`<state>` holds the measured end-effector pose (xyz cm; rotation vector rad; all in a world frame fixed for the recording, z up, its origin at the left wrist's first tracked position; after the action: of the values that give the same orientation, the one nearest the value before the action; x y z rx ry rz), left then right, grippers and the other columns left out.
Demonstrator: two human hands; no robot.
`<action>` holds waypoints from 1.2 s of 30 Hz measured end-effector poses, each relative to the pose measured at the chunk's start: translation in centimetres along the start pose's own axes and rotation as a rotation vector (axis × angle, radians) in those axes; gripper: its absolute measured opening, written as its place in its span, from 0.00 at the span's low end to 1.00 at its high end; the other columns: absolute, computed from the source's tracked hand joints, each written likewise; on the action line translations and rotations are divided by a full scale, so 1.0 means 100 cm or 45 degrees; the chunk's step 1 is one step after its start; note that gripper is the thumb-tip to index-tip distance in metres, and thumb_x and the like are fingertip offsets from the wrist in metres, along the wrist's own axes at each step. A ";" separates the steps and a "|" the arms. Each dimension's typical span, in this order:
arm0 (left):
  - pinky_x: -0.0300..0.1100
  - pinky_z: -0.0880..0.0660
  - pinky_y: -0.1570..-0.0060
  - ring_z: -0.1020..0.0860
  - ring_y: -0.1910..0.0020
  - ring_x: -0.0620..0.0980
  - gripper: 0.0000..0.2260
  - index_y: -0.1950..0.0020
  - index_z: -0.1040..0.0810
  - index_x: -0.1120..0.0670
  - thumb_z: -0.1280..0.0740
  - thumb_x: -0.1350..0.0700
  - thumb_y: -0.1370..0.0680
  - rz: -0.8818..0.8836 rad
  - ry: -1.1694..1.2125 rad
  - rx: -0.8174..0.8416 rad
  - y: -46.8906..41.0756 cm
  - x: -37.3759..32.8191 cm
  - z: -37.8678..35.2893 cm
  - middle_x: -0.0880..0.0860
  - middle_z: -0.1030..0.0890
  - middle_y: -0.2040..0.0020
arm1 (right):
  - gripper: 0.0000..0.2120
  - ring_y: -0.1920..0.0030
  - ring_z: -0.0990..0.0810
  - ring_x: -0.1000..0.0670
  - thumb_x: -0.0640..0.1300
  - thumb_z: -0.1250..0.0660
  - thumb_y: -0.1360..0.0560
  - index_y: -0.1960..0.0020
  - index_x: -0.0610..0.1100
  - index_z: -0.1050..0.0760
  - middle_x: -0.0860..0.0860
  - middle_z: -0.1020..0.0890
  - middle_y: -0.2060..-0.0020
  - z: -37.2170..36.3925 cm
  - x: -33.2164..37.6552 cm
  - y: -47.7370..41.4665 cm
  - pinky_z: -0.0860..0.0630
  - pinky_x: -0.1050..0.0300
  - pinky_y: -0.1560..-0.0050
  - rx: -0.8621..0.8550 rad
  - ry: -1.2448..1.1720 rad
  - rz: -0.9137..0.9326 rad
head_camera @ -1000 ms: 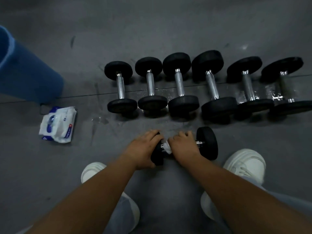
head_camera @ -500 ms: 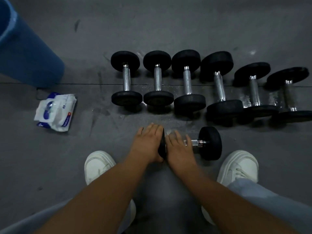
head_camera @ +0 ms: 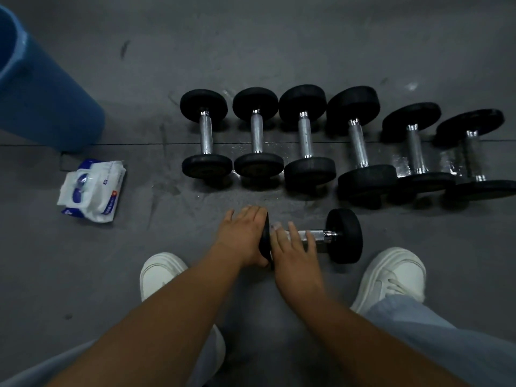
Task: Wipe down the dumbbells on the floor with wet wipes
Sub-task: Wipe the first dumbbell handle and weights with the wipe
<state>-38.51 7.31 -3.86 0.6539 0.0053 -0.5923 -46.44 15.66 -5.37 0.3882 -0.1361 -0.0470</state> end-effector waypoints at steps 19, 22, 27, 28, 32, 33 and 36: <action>0.48 0.39 0.31 0.34 0.32 0.54 0.50 0.25 0.41 0.52 0.23 0.37 0.39 -0.056 -0.031 -0.014 -0.004 0.002 0.007 0.52 0.34 0.31 | 0.29 0.22 0.56 0.44 0.48 0.46 0.20 0.21 0.45 0.51 0.49 0.46 0.22 0.013 0.000 -0.001 0.61 0.38 0.27 0.091 -0.018 0.058; 0.48 0.41 0.28 0.33 0.30 0.54 0.49 0.24 0.43 0.54 0.23 0.41 0.37 -0.034 0.016 -0.026 -0.001 0.002 0.006 0.53 0.33 0.28 | 0.29 0.22 0.54 0.44 0.50 0.46 0.19 0.21 0.46 0.50 0.50 0.43 0.23 0.012 -0.004 -0.026 0.59 0.37 0.28 0.112 -0.047 0.020; 0.51 0.45 0.25 0.37 0.26 0.53 0.50 0.23 0.46 0.54 0.23 0.41 0.35 -0.029 0.026 0.012 0.002 -0.001 0.004 0.53 0.38 0.24 | 0.30 0.22 0.52 0.43 0.44 0.47 0.22 0.21 0.44 0.50 0.48 0.46 0.22 0.006 0.007 0.011 0.54 0.38 0.27 0.064 -0.081 -0.080; 0.52 0.44 0.25 0.37 0.26 0.52 0.49 0.23 0.46 0.54 0.23 0.41 0.35 -0.029 0.018 0.027 0.000 -0.001 0.007 0.53 0.38 0.24 | 0.30 0.22 0.52 0.42 0.44 0.48 0.23 0.21 0.43 0.50 0.47 0.46 0.22 0.004 0.008 0.016 0.53 0.38 0.27 0.059 -0.066 -0.061; 0.53 0.44 0.26 0.38 0.26 0.52 0.49 0.23 0.46 0.54 0.23 0.41 0.35 -0.011 0.012 0.076 -0.005 -0.001 0.009 0.52 0.39 0.24 | 0.31 0.22 0.54 0.43 0.50 0.44 0.21 0.21 0.45 0.51 0.49 0.46 0.22 0.008 -0.002 -0.014 0.56 0.37 0.27 0.052 -0.025 -0.029; 0.54 0.43 0.26 0.39 0.25 0.52 0.50 0.23 0.46 0.54 0.23 0.41 0.35 -0.006 0.015 0.067 -0.004 -0.001 0.007 0.52 0.39 0.24 | 0.32 0.22 0.55 0.43 0.51 0.44 0.20 0.21 0.46 0.53 0.49 0.48 0.22 0.009 -0.003 -0.019 0.58 0.36 0.27 0.093 -0.014 -0.034; 0.56 0.45 0.25 0.42 0.23 0.53 0.54 0.21 0.50 0.54 0.22 0.41 0.37 0.008 -0.011 0.076 -0.003 -0.001 0.003 0.53 0.43 0.22 | 0.32 0.22 0.58 0.43 0.49 0.46 0.20 0.21 0.45 0.56 0.49 0.51 0.22 0.009 0.004 -0.005 0.58 0.38 0.26 0.115 -0.049 -0.072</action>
<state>-38.80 7.07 -3.77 0.7090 -0.0227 -0.5909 -46.19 14.81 -4.65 0.4811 -0.1655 -0.1046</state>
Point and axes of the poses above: each hand's wrist, its own y-axis away from the middle knuckle, its own z-axis out of the back of the hand, x = y × z, the point moved 7 cm from there along -y, towards the middle knuckle
